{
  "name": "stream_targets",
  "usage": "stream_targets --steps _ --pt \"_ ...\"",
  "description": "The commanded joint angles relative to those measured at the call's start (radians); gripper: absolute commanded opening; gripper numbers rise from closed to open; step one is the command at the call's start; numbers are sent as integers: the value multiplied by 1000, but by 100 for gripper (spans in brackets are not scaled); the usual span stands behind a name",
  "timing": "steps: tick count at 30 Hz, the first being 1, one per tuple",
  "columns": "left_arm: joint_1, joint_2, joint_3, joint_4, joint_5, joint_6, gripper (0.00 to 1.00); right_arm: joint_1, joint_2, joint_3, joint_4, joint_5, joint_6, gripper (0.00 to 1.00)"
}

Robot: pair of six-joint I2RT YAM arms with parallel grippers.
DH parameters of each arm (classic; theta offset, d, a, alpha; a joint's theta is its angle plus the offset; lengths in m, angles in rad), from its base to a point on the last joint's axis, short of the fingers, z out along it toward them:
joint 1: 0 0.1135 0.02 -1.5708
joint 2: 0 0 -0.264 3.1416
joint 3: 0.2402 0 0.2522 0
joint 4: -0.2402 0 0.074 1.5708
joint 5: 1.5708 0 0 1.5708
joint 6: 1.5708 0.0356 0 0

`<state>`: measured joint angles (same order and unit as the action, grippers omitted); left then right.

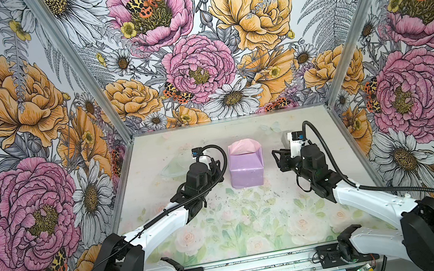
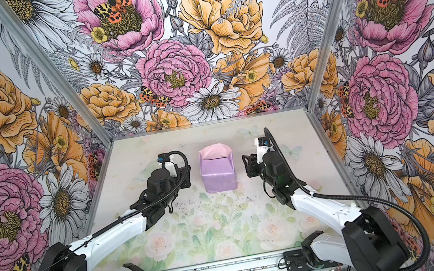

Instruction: Wrap the gift box in paper

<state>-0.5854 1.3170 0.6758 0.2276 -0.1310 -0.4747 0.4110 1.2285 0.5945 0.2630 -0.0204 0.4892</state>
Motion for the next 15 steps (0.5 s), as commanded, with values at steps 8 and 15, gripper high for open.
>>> stream_targets --steps 8,15 --pt "27 106 24 131 122 -60 19 33 161 108 59 -40 -6 40" --pt "30 167 45 175 160 -78 18 61 195 120 67 -46 -13 40"
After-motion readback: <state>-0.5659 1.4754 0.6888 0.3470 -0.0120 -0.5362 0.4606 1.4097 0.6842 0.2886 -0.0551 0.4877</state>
